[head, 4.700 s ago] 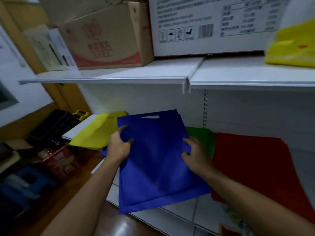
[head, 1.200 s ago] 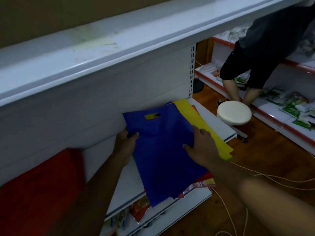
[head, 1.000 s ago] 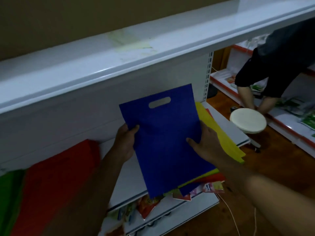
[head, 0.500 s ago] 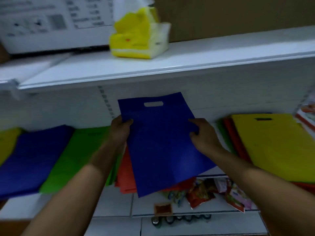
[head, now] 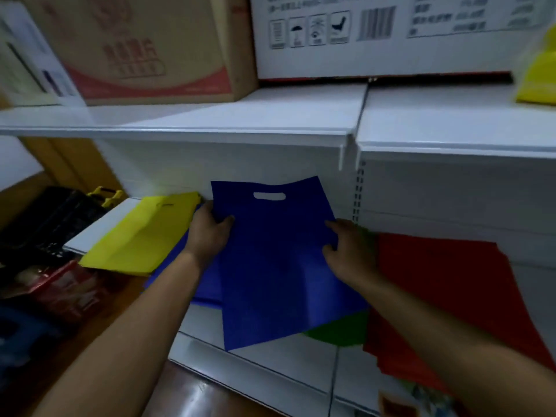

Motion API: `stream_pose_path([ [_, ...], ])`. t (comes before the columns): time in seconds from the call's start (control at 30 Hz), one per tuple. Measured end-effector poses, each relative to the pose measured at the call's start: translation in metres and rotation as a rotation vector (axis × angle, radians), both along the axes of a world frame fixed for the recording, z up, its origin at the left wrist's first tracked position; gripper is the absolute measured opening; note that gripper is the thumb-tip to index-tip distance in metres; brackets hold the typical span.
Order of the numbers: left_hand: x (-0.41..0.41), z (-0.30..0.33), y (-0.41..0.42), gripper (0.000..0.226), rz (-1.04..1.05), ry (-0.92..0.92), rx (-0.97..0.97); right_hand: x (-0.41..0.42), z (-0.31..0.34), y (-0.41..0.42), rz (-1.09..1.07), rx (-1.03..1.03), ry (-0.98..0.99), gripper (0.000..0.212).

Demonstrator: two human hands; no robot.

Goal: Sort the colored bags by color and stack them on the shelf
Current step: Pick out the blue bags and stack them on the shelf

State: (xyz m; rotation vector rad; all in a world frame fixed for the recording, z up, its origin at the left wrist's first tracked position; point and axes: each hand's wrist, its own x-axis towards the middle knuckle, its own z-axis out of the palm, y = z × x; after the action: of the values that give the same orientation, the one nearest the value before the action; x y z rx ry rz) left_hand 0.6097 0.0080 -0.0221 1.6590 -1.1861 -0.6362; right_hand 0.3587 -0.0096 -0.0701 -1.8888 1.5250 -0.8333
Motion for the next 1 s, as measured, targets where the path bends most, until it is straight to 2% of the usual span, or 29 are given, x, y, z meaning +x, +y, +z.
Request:
stream_pose_path([
  [0.1,0.031,0.004,0.004,0.063,0.095,0.09,0.02,0.05,-0.008,-0.014,0.073,0.065,-0.086,0.054],
  [0.17,0.06,-0.003,0.003,0.07,0.138,0.088,0.067,0.079,-0.013,-0.02,0.114,0.089,-0.1,0.054],
  [0.37,0.153,-0.036,-0.031,0.043,0.183,-0.136,0.222,0.154,-0.029,-0.038,0.184,0.175,-0.051,0.057],
  [0.53,0.193,-0.06,-0.079,0.049,0.094,-0.181,0.289,0.195,-0.047,-0.059,0.135,0.213,0.065,0.056],
  [0.67,0.214,-0.085,-0.115,0.063,-0.049,-0.229,0.371,0.213,-0.063,-0.073,0.111,0.273,0.189,0.055],
  [0.83,0.225,-0.116,-0.137,0.042,-0.145,-0.453,0.468,0.223,-0.079,-0.08,0.117,0.391,0.444,0.058],
  [1.0,0.229,-0.136,-0.145,0.058,-0.218,-0.542,0.543,0.217,-0.088,-0.078,0.105,0.396,0.515,0.062],
])
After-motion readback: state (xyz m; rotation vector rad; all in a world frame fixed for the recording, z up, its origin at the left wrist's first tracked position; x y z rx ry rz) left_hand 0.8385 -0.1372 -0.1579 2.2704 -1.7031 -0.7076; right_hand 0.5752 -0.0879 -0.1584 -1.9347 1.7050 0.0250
